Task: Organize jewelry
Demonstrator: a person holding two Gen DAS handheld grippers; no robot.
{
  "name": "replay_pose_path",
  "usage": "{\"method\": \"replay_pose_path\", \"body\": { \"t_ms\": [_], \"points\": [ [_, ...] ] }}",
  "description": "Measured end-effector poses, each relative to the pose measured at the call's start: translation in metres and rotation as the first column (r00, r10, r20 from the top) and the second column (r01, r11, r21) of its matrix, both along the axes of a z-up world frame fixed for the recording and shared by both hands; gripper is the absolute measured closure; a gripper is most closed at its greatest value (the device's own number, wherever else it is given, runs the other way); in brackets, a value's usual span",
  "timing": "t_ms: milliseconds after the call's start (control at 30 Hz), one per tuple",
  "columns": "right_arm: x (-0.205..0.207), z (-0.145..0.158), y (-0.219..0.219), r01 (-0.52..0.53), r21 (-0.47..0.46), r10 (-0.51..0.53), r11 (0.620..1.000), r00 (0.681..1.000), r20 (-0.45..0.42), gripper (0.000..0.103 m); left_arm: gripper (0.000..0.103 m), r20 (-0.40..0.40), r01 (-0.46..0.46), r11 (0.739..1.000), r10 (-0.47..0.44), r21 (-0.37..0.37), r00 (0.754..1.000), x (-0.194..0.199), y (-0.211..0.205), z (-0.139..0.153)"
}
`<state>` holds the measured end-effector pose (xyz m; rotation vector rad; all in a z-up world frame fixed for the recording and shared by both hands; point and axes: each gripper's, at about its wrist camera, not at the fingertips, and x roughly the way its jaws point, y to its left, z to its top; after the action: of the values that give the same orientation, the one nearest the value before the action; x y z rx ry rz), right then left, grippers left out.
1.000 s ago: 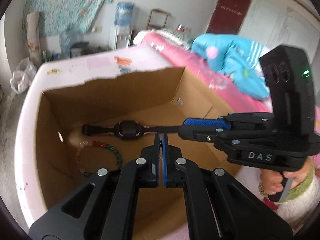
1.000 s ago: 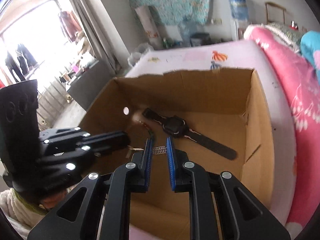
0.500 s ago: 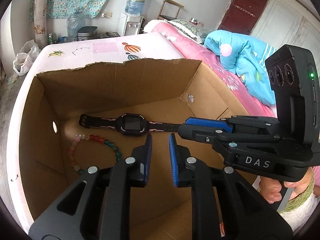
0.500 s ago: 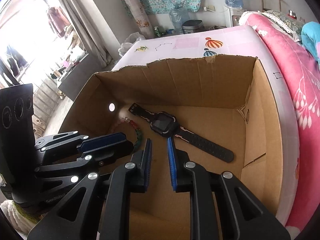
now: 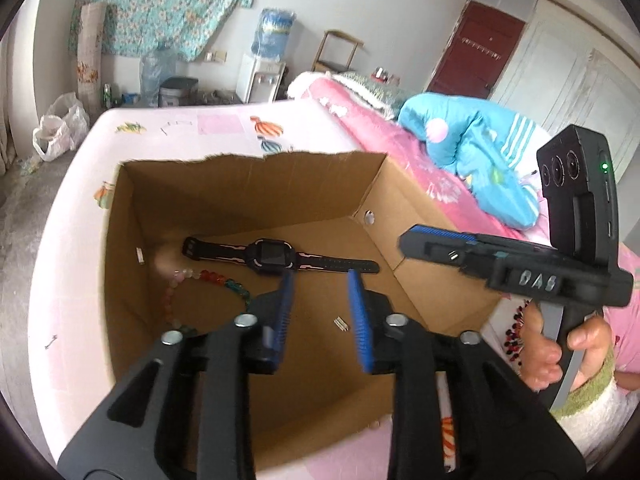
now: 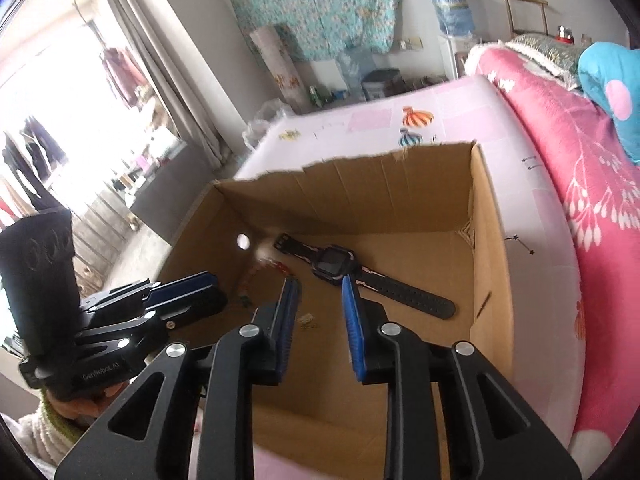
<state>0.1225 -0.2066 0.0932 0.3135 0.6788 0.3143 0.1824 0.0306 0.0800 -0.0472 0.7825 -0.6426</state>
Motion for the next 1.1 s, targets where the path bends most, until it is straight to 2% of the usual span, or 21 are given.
{"method": "replay_pose_path", "body": {
  "t_ms": [67, 167, 333, 433, 600, 667, 733, 900, 1100],
  "points": [
    [-0.021, 0.006, -0.004, -0.012, 0.024, 0.011, 1.000, 0.999, 0.042, 0.065, 0.071, 0.024, -0.001, 1.000, 0.002, -0.004, 1.000, -0.015, 0.011, 0.006],
    [-0.048, 0.008, -0.004, -0.041, 0.030, 0.038, 0.999, 0.996, 0.078, 0.060, 0.062, 0.058, -0.009, 1.000, 0.010, -0.008, 0.998, -0.041, 0.029, 0.012],
    [-0.087, -0.003, 0.007, -0.072, -0.008, 0.072, 0.997, 0.994, 0.080, 0.059, 0.053, 0.096, -0.022, 1.000, 0.021, 0.013, 0.995, -0.085, 0.055, 0.007],
    [-0.103, -0.021, 0.015, -0.089, 0.015, 0.088, 0.996, 0.995, 0.038, 0.059, 0.050, 0.081, -0.023, 0.999, 0.019, 0.046, 0.997, -0.102, 0.055, -0.007],
    [-0.107, -0.074, 0.032, -0.059, 0.034, 0.063, 0.998, 0.990, -0.127, 0.059, 0.050, 0.011, 0.016, 0.998, -0.017, 0.065, 1.000, -0.112, 0.040, -0.041],
    [-0.105, -0.095, 0.037, -0.028, 0.016, 0.030, 0.999, 0.980, -0.196, 0.060, 0.050, 0.000, 0.035, 0.995, -0.035, 0.096, 0.999, -0.111, 0.026, -0.058],
    [-0.103, -0.107, 0.041, -0.010, -0.018, 0.006, 1.000, 0.972, -0.234, 0.065, 0.050, 0.002, 0.061, 0.988, -0.062, 0.141, 0.998, -0.110, 0.013, -0.071],
    [-0.102, -0.119, 0.044, 0.010, -0.029, -0.017, 1.000, 0.962, -0.271, 0.067, 0.055, 0.064, 0.138, 0.952, -0.161, 0.274, 0.985, -0.110, -0.019, -0.092],
    [-0.098, -0.126, 0.042, 0.023, 0.002, -0.021, 1.000, 0.957, -0.288, 0.067, 0.064, 0.045, 0.209, 0.922, -0.236, 0.324, 0.971, -0.104, -0.045, -0.109]
  ]
}}
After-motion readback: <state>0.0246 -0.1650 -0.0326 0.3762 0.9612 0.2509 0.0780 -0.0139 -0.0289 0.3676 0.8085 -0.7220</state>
